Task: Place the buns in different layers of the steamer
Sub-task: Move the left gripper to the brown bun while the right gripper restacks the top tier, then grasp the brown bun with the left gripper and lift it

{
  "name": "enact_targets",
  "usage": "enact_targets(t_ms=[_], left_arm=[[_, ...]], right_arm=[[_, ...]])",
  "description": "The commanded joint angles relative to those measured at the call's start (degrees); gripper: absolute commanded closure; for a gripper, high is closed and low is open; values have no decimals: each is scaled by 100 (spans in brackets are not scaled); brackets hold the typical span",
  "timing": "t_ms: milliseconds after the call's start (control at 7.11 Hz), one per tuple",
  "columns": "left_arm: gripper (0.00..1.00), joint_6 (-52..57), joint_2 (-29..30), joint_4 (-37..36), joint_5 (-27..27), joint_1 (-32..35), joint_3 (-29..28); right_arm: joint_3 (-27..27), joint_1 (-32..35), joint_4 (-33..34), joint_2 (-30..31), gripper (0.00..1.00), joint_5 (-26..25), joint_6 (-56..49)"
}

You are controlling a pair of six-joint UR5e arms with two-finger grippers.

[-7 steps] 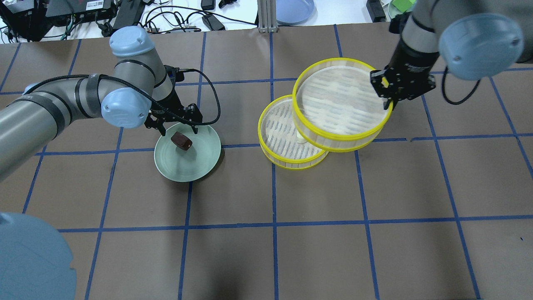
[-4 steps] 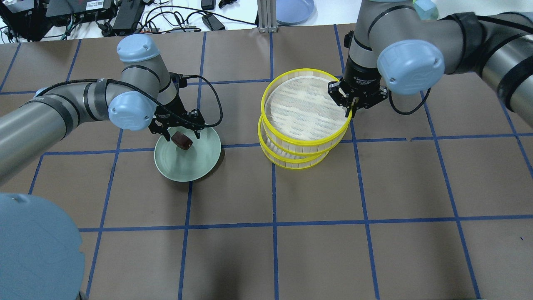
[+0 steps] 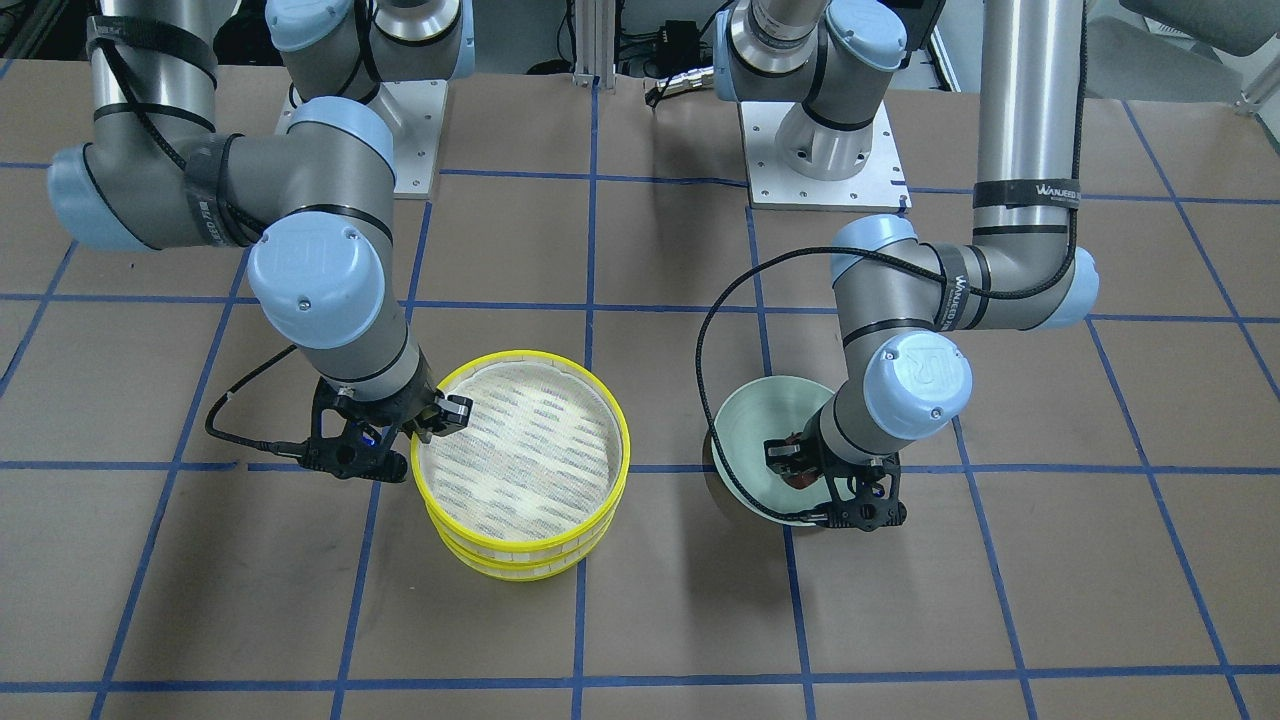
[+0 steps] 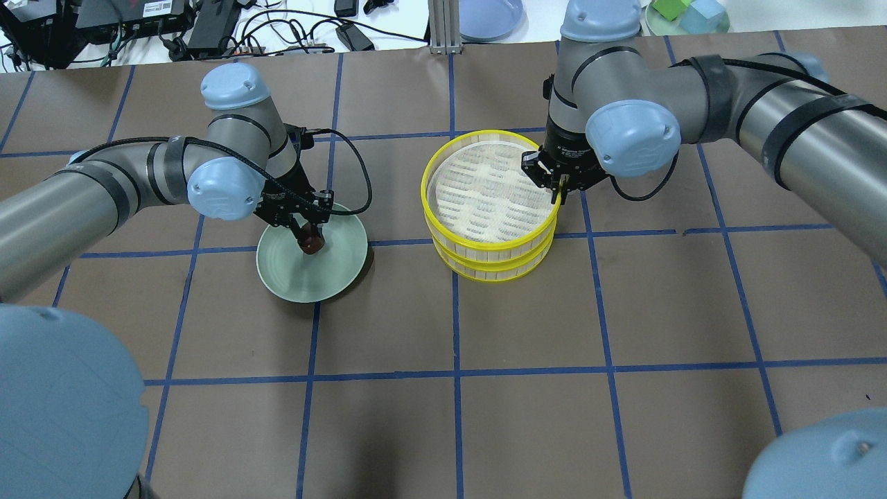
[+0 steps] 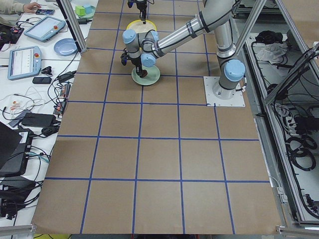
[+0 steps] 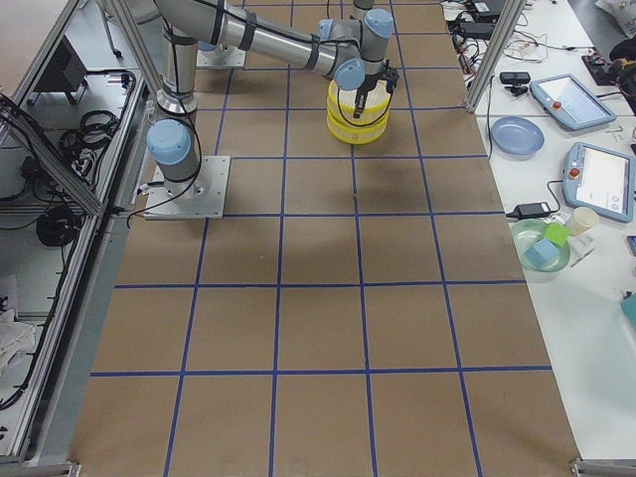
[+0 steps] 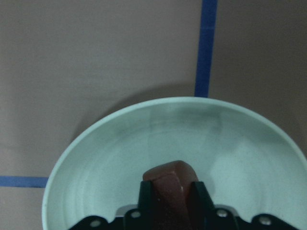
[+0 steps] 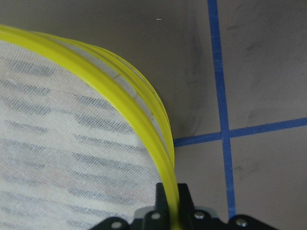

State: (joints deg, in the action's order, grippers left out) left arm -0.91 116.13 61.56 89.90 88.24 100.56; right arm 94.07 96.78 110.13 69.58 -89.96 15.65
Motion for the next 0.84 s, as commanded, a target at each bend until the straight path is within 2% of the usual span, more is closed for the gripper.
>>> enact_targets(t_ms=[0, 281, 422, 704], left_arm=[[70, 3, -2, -3, 2, 0, 7], [80, -5, -107, -12, -16, 0, -1], [80, 73, -178, -21, -25, 9, -10], [94, 74, -318, -21, 10, -26, -63]], right_arm=[[32, 7, 105, -76, 100, -30, -36], [50, -19, 105, -67, 100, -48, -245], [58, -19, 105, -67, 100, -48, -264], [58, -36, 105, -76, 100, -30, -300]])
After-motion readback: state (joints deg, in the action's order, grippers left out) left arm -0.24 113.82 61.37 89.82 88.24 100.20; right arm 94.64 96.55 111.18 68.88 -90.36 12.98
